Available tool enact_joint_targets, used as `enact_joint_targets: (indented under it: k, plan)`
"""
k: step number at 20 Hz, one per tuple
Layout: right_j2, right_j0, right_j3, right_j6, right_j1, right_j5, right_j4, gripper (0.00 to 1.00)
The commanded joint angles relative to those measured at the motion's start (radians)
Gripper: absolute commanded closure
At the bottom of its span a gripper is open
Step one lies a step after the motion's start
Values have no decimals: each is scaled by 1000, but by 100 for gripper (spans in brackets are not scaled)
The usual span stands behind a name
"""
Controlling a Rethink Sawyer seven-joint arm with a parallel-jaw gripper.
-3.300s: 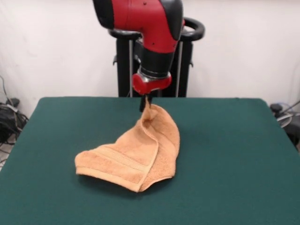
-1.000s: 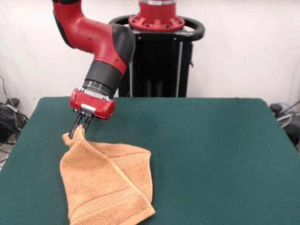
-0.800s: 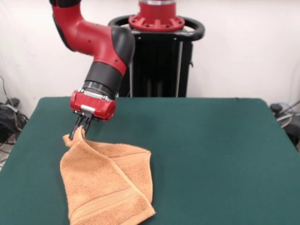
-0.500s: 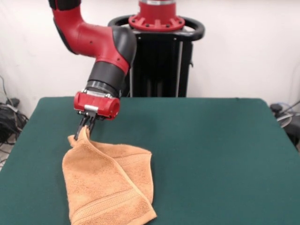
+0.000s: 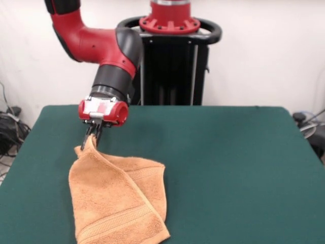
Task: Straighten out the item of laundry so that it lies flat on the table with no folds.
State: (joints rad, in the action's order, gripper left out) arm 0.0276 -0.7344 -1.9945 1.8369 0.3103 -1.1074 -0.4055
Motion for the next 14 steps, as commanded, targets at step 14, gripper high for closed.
enact_joint_targets:
  k: [14]
  plan:
    - [320, -283, 203, 427, -24, 282, -420, 100]
